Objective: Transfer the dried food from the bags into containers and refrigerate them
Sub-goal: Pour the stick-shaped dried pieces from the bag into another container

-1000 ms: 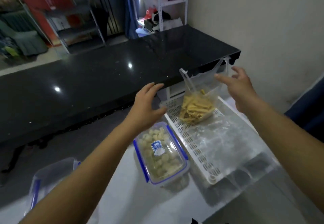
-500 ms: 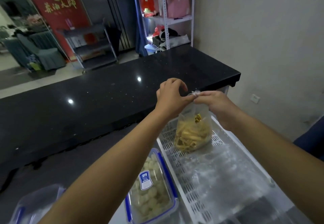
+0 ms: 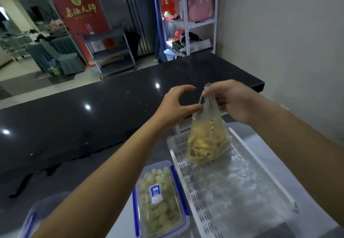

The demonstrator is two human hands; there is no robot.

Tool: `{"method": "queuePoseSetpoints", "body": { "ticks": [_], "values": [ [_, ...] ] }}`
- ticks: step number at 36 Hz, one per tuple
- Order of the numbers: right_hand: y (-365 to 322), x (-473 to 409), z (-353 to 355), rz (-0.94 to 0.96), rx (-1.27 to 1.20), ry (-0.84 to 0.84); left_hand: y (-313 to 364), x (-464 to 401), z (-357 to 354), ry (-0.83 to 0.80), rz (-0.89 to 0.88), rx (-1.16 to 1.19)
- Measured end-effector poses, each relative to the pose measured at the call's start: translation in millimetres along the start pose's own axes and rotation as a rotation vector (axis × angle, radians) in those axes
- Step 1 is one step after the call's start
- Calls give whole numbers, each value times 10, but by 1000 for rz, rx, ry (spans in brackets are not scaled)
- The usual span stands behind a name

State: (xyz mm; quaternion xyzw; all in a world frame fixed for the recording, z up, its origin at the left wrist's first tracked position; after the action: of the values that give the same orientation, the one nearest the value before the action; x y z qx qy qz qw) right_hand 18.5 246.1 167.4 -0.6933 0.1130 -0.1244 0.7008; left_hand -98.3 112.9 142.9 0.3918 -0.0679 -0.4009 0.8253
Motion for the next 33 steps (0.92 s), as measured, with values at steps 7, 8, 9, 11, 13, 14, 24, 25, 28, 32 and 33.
{"method": "queuePoseSetpoints", "body": {
  "ticks": [7, 8, 9, 11, 13, 14, 24, 25, 28, 32, 33],
  "values": [
    [-721, 271, -323, 206, 116, -107, 581, 113, 590, 136, -186, 11],
    [-788, 320, -371, 228, 137, -102, 664, 179, 697, 155, -226, -9],
    [-835, 370, -420, 247, 145, -101, 734, 257, 799, 175, -261, -30],
    [-882, 482, -534, 281, 155, -111, 821, 435, 978, 213, -302, -85],
    [-897, 598, -680, 311, 162, -144, 848, 635, 1100, 221, -309, -149],
    [-895, 657, -772, 322, 162, -169, 845, 743, 1145, 218, -310, -178],
    [-320, 1225, -1805, 388, 141, -271, 498, 1984, 1729, 622, -404, -624],
    [-209, 1261, -1882, 381, 111, -248, 458, 2096, 1802, 656, -392, -645],
    [164, 1313, -2095, 343, -36, -173, 393, 2423, 2027, 695, -344, -727],
    [839, 1328, -2437, 1, -301, -162, 366, 2753, 2243, 661, -278, -864],
    [1013, 1357, -2541, -115, -366, -185, 349, 2817, 2287, 643, -271, -882]
  ]
}}
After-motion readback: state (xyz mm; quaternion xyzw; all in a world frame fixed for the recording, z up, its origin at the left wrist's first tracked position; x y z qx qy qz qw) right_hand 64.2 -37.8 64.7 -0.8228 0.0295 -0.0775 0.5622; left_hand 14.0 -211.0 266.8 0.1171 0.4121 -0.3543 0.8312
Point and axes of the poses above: each hand's wrist, its own x-axis away from the middle knuckle, its own z-axis out of the back of the hand, y = z × x, the point moved 3 cm from there along -x, towards the middle knuckle, and after that the axes turned 4 degrees about z, right-handed, at the moved point
